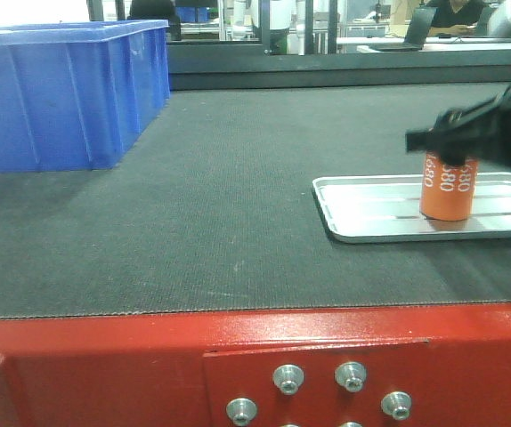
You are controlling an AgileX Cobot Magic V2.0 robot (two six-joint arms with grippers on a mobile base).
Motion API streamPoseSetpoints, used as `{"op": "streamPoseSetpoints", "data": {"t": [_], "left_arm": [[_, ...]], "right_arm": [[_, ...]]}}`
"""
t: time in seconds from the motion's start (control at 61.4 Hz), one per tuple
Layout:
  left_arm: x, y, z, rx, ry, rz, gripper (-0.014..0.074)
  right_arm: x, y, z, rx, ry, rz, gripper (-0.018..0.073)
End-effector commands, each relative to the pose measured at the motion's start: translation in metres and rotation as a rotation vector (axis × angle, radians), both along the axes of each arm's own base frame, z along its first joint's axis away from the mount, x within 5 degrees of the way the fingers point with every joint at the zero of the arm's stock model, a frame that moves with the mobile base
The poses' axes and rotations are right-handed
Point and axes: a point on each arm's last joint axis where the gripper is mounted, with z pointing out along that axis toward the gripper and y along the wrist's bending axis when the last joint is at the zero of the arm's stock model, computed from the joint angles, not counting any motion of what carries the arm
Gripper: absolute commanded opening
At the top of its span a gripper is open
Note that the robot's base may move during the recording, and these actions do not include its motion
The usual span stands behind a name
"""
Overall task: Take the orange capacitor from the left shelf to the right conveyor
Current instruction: 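Lower the orange cylinder onto the silver tray with the right gripper, then open the right gripper and lift it away from the cylinder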
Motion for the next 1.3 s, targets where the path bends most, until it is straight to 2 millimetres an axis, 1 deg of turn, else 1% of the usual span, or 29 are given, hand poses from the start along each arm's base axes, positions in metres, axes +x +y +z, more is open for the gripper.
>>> {"op": "streamPoseSetpoints", "data": {"t": [0.0, 0.163, 0.228, 0.261, 0.359, 0.407, 0.473, 0.538, 0.619, 0.733, 1.288], "left_arm": [[-0.002, 0.000, 0.011, -0.011, -0.104, 0.002, -0.0127], [-0.002, 0.000, 0.011, -0.011, -0.104, 0.002, -0.0127], [-0.002, 0.000, 0.011, -0.011, -0.104, 0.002, -0.0127], [-0.002, 0.000, 0.011, -0.011, -0.104, 0.002, -0.0127], [-0.002, 0.000, 0.011, -0.011, -0.104, 0.002, -0.0127], [-0.002, 0.000, 0.011, -0.011, -0.104, 0.002, -0.0127], [-0.002, 0.000, 0.011, -0.011, -0.104, 0.002, -0.0127], [-0.002, 0.000, 0.011, -0.011, -0.104, 0.002, -0.0127], [-0.002, 0.000, 0.011, -0.011, -0.104, 0.002, -0.0127], [-0.002, 0.000, 0.011, -0.011, -0.104, 0.002, -0.0127], [-0.002, 0.000, 0.011, -0.011, -0.104, 0.002, -0.0127]], "right_arm": [[-0.011, -0.003, 0.042, 0.063, -0.103, -0.012, 0.0624], [-0.042, -0.010, 0.078, 0.063, -0.063, -0.056, 0.0615], [-0.059, -0.014, 0.094, 0.060, -0.068, -0.076, 0.0566], [-0.065, -0.015, 0.099, 0.055, -0.062, -0.085, 0.0535], [-0.088, -0.020, 0.116, 0.048, -0.081, -0.107, 0.0382], [-0.101, -0.023, 0.124, 0.047, -0.097, -0.118, 0.0277], [-0.116, -0.026, 0.131, 0.044, -0.105, -0.133, 0.0148], [-0.130, -0.029, 0.137, 0.042, -0.109, -0.147, 0.0043], [-0.146, -0.032, 0.144, 0.046, -0.138, -0.157, 0.0054], [-0.156, -0.034, 0.146, 0.044, -0.141, -0.167, 0.0054], [-0.158, -0.034, 0.147, 0.046, -0.148, -0.167, 0.0054]]}}
